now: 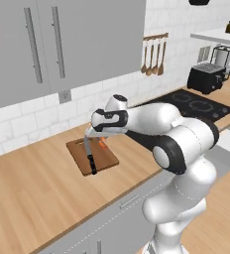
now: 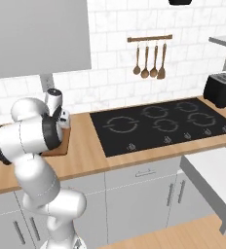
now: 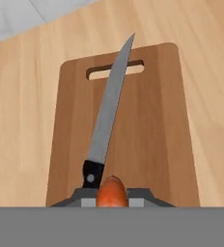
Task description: Pick up the knife from the drawer and place it on the cutting board. Then place the meat from the plate to the cutting board.
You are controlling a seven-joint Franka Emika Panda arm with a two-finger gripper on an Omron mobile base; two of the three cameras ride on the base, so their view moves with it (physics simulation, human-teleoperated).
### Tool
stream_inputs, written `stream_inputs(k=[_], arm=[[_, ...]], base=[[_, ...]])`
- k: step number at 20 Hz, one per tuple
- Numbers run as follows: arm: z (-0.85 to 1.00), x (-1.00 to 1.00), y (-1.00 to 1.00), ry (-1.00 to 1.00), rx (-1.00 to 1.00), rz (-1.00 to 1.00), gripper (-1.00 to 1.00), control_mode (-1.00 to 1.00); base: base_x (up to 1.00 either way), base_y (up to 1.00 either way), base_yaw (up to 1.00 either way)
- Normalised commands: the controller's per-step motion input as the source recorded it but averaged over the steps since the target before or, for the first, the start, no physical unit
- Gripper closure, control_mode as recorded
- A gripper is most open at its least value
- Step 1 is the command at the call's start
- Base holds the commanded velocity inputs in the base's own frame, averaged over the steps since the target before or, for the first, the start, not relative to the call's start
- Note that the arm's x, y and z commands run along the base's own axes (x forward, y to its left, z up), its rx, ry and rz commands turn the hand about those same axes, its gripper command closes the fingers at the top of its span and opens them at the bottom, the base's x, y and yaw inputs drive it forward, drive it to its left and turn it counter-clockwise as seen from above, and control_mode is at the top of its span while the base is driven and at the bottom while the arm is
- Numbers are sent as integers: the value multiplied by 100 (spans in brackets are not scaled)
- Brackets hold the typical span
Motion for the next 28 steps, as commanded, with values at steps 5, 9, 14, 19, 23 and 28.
stream_inputs(k=[5, 9, 14, 19, 23, 28], arm=[[-41, 30, 15, 3, 0, -15, 100, -100], [-24, 1, -4, 0, 0, -10, 100, -100], [-30, 37, -15, 3, 0, -3, 100, -100], [-27, 6, 0, 0, 0, 0, 100, -100], [-28, 0, 4, 0, 0, 0, -100, -100], [-5, 0, 3, 0, 0, 0, -100, -100]], base=[[0, 0, 0], [0, 0, 0], [0, 0, 0], [0, 0, 0], [0, 0, 0], [0, 0, 0]])
